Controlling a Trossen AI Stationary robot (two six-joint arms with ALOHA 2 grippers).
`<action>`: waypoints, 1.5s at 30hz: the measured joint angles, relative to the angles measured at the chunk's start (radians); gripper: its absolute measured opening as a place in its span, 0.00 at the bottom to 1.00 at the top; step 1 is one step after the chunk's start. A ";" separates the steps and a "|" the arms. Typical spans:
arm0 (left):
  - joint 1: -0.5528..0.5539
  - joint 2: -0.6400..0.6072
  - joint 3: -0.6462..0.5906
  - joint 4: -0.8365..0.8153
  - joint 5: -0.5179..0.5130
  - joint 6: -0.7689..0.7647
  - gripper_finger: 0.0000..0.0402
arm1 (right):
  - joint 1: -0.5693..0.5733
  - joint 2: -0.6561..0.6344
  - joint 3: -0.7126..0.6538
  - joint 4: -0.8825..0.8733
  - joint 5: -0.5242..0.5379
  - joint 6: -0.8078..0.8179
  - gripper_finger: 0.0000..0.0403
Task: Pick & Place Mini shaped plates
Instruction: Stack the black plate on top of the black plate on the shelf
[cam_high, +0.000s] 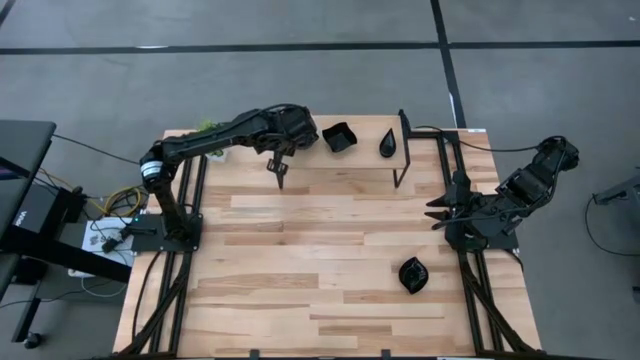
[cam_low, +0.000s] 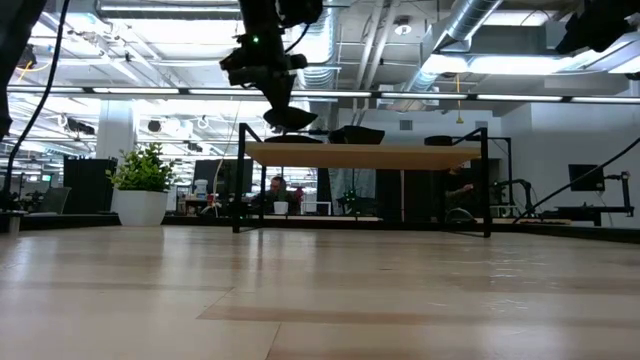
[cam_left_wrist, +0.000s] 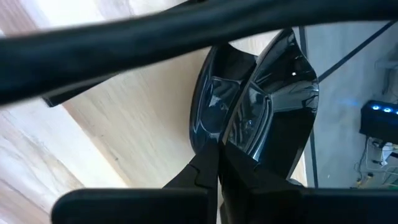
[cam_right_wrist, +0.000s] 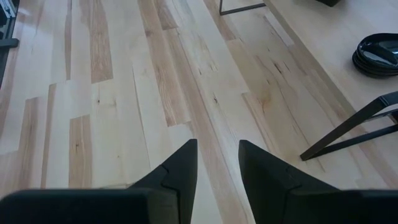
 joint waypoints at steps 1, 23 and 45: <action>0.001 0.005 0.001 0.004 0.000 0.006 0.02 | 0.000 0.000 0.000 0.000 0.000 0.000 0.28; 0.024 0.051 -0.001 0.025 0.033 0.037 0.02 | 0.000 0.000 0.000 0.001 0.000 0.000 0.28; 0.044 0.053 -0.001 0.026 0.078 0.047 0.02 | 0.000 0.000 0.000 0.001 0.000 0.000 0.28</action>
